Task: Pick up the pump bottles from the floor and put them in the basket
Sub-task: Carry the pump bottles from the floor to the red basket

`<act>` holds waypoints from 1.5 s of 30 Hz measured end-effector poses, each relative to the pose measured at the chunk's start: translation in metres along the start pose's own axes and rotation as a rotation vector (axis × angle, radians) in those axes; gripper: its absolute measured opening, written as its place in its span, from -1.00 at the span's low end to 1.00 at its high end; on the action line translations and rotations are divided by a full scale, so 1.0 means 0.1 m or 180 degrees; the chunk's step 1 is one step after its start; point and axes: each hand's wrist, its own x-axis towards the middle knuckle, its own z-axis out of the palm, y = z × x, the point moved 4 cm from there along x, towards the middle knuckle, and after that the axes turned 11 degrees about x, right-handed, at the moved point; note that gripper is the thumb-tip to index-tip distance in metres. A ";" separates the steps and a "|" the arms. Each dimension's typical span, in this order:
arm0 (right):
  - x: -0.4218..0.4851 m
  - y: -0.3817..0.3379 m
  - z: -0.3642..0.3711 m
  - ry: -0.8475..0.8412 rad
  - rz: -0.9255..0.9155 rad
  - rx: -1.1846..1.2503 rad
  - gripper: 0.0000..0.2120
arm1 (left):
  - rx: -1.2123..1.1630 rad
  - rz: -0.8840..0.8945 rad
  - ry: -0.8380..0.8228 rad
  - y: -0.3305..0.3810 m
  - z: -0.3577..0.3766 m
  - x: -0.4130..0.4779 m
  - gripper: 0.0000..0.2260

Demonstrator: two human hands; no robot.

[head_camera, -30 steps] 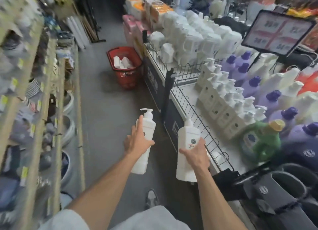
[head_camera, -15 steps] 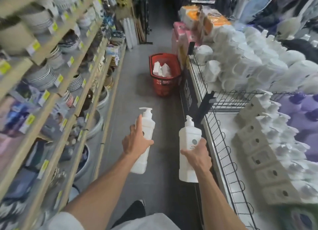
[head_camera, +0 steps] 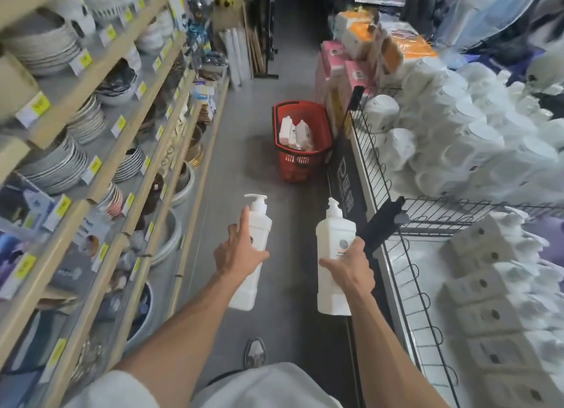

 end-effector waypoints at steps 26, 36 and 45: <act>2.90 -1.87 0.82 -0.0464 -0.0167 -0.0420 -0.30 | -0.0197 -0.0470 0.0328 0.51 -0.84 3.43 0.03; 3.66 -2.75 1.36 -0.0440 -0.0088 -0.0395 -0.30 | -0.0296 -0.0457 0.0242 0.25 -1.17 4.70 0.04; 4.20 -3.65 1.79 -0.0028 0.0078 -0.0197 -0.30 | -0.0240 -0.0081 0.0114 0.02 -1.66 5.96 0.05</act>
